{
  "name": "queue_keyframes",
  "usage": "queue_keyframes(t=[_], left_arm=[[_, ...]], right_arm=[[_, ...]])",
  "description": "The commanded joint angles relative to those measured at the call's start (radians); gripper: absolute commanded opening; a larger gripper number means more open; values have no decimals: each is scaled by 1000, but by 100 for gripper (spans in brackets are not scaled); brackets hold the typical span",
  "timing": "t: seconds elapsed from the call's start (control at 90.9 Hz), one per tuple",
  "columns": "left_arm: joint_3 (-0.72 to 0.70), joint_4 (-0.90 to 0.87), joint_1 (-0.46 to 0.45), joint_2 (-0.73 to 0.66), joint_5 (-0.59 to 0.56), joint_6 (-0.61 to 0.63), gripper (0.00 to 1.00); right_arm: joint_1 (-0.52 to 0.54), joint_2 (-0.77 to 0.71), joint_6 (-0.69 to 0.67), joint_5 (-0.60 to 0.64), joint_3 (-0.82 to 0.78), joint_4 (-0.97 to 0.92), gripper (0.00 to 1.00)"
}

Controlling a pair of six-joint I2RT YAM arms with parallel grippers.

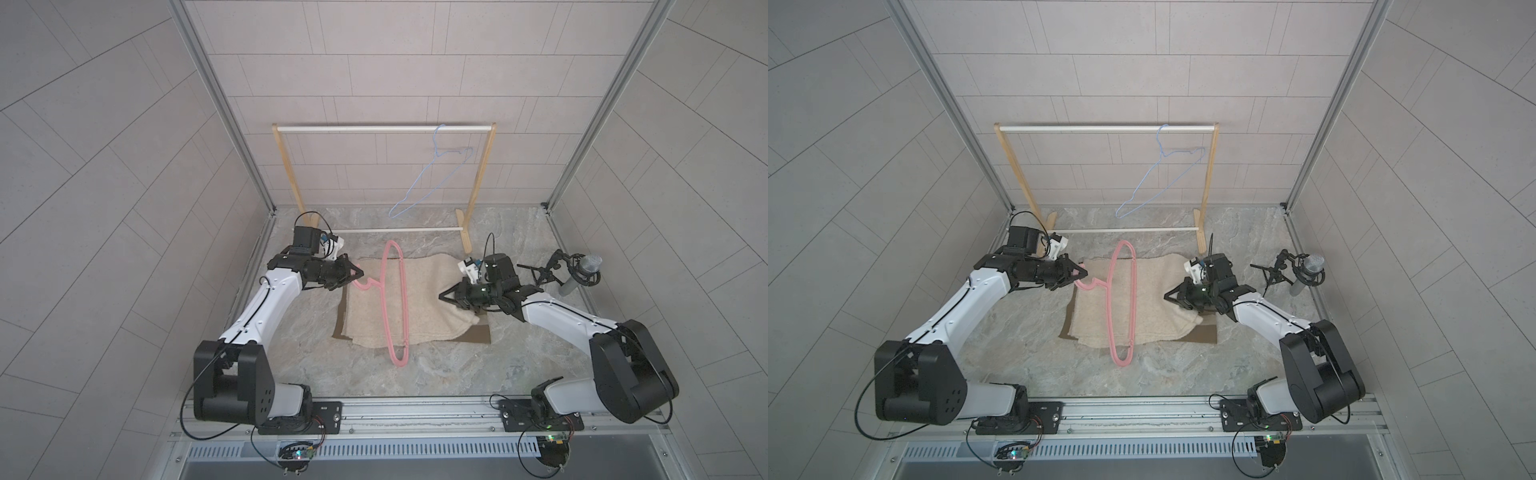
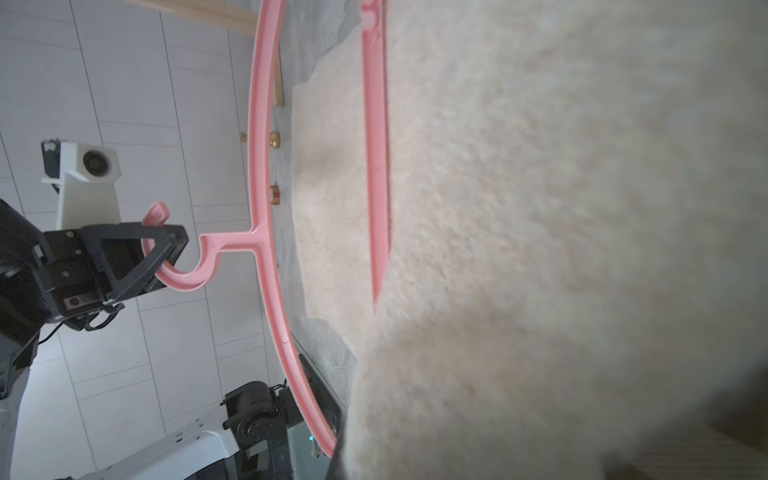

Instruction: Hang the scarf on the hanger

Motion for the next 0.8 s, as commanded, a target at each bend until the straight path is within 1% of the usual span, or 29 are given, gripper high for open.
queue_keyframes(t=[0.0, 0.132, 0.264, 0.352, 0.55, 0.693, 0.792], left_arm=[[-13, 44, -15, -6, -2, -30, 0], [-15, 55, -26, -4, -2, -36, 0], [-17, 55, -40, -2, -1, -39, 0], [-17, 57, -49, -4, 1, -40, 0], [-17, 57, -65, -10, 11, -47, 0], [-16, 64, -78, -7, 5, -55, 0], [-15, 67, -83, -4, -1, -60, 0]], right_arm=[[105, 32, 168, 76, 34, 149, 0], [198, 126, 237, 150, 85, 248, 0], [258, 249, 288, 170, 138, 326, 0], [279, 311, 313, 175, 162, 363, 0], [310, 420, 290, 195, 243, 351, 1], [366, 498, 277, 137, 321, 358, 4], [375, 494, 246, 121, 342, 330, 8]])
